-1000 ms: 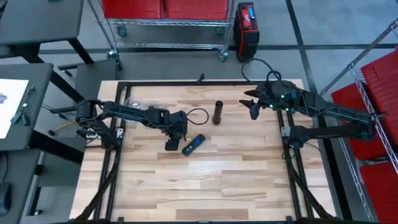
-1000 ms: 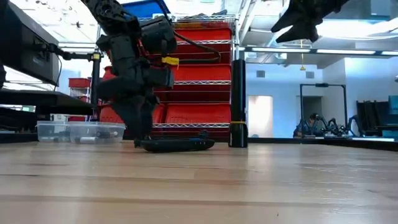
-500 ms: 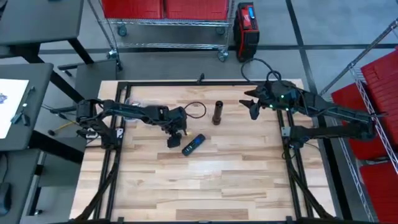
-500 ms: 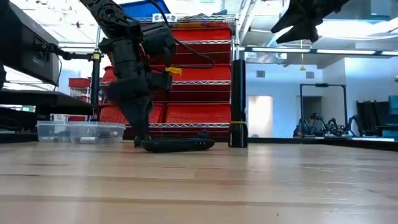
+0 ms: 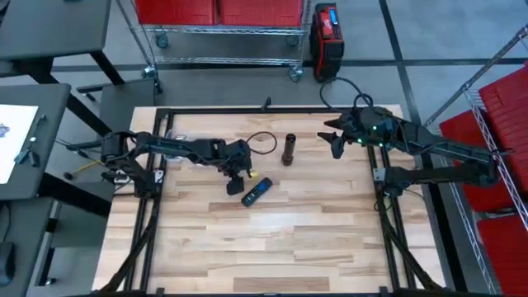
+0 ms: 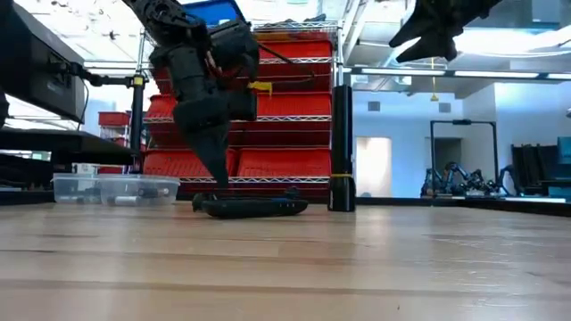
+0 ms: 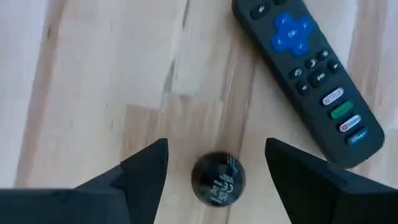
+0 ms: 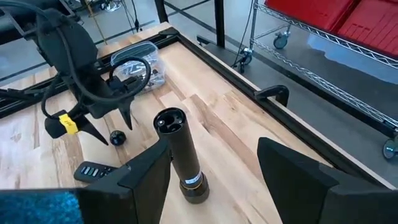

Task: Insert battery
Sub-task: Close the flashlight's battery compartment

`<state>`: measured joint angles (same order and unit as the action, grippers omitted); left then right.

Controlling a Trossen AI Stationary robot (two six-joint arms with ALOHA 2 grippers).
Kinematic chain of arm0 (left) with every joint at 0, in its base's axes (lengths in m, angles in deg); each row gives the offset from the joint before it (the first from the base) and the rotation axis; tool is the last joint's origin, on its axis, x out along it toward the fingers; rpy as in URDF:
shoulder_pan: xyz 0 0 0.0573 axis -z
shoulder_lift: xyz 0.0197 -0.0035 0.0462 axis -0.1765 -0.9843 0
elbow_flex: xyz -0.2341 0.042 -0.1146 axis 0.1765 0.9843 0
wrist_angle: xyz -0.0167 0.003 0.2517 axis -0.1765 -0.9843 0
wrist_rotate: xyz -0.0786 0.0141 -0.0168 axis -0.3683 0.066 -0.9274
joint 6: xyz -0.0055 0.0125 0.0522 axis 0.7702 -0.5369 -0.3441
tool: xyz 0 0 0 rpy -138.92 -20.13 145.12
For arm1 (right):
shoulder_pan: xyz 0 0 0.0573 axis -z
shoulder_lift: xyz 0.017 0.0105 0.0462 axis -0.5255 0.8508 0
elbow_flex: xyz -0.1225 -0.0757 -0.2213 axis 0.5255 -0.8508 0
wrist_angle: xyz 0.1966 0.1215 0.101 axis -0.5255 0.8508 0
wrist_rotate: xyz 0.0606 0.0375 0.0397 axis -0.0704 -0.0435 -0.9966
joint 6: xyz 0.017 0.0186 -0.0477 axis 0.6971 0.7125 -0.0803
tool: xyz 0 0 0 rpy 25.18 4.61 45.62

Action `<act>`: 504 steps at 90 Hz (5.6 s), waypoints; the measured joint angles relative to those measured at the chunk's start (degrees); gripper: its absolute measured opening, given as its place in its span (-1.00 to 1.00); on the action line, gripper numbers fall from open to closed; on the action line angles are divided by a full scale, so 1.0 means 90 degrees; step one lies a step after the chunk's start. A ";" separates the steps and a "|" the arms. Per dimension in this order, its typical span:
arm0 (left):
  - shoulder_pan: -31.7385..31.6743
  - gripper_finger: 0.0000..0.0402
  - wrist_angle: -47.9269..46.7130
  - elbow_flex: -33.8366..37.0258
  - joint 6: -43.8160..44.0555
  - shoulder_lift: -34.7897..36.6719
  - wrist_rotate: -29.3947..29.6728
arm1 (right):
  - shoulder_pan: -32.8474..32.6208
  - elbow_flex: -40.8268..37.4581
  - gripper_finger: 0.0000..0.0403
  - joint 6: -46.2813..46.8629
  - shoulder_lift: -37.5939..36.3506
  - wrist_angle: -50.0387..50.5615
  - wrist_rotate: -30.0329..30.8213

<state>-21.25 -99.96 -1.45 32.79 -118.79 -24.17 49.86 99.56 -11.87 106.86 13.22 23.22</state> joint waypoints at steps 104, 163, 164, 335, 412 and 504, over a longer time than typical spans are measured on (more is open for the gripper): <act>0.0099 0.23 -0.1348 -0.0986 0.0044 -0.1132 -0.0049 | -0.0002 0.0000 0.12 0.0146 0.0006 0.0047 0.0020; 0.0070 -0.12 -0.1504 -0.0986 -0.0006 -0.1132 0.0011 | -0.0001 0.0000 0.12 0.0148 0.0005 0.0095 0.0017; 0.0070 -0.14 -0.1504 -0.0986 -0.0006 -0.1132 0.0011 | -0.0001 0.0000 0.12 0.0148 0.0005 0.0099 0.0017; 0.0060 -0.82 -0.2396 -0.2055 -0.0303 -0.1105 0.0023 | 0.0000 0.0000 0.12 0.0119 0.0006 0.0105 0.0012; -0.0102 0.13 -0.2097 -0.1794 -0.0083 -0.1122 0.0011 | 0.0000 0.0002 0.12 0.0104 0.0006 0.0581 -0.0026; -0.0161 0.14 -0.2323 -0.1748 0.2116 -0.1214 -0.0303 | -0.0002 0.0002 0.12 0.0165 0.0006 0.0739 -0.0051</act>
<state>-22.71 -120.86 -17.18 51.84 -129.72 -26.89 49.83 99.58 -10.39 106.91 19.87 22.76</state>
